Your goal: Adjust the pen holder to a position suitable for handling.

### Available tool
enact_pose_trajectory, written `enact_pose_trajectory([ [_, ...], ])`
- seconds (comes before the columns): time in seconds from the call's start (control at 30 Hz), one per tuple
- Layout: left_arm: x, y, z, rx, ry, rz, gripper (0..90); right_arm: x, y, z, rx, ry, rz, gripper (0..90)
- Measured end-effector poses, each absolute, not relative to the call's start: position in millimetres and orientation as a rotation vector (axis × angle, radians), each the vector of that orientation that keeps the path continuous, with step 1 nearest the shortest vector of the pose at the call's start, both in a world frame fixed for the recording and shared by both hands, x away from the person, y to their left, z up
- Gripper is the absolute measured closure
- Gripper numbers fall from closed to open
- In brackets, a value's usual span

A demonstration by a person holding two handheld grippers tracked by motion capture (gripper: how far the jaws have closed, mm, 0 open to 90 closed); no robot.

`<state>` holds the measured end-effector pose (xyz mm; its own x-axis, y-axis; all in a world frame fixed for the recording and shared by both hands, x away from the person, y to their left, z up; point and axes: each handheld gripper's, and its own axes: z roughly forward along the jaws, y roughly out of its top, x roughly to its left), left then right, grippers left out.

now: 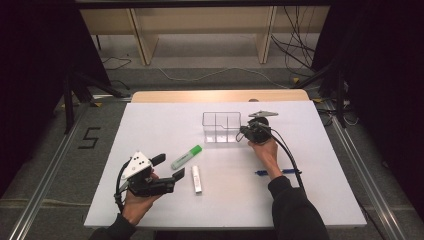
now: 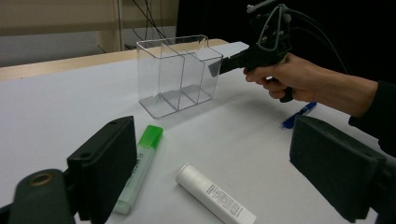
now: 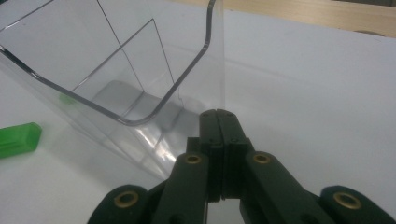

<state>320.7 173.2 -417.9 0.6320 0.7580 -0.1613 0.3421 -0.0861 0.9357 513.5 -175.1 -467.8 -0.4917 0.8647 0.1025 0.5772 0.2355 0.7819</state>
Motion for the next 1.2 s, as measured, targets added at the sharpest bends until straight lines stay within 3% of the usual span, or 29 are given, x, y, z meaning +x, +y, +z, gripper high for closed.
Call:
enact_pose_trajectory([
  [0.2,320.5,173.3,-418.2,1.682,0.911,0.443,14.3,514.1,-168.8,-467.3,1.326,2.173,1.135,90.0],
  [0.6,320.8,173.8,-418.7,1.682,0.918,0.44,14.3,503.0,-210.5,-435.2,1.294,2.139,1.162,83.6],
  [0.93,321.3,173.8,-419.2,1.682,0.918,0.441,14.3,483.6,-228.8,-415.6,1.233,2.178,1.216,62.0],
  [1.03,321.1,174.2,-418.9,1.681,0.918,0.441,14.3,478.2,-231.4,-413.2,1.217,2.22,1.216,50.4],
  [1.2,320.8,174.0,-418.8,1.679,0.915,0.442,14.3,468.3,-234.4,-412.5,1.18,2.29,1.202,39.1],
])
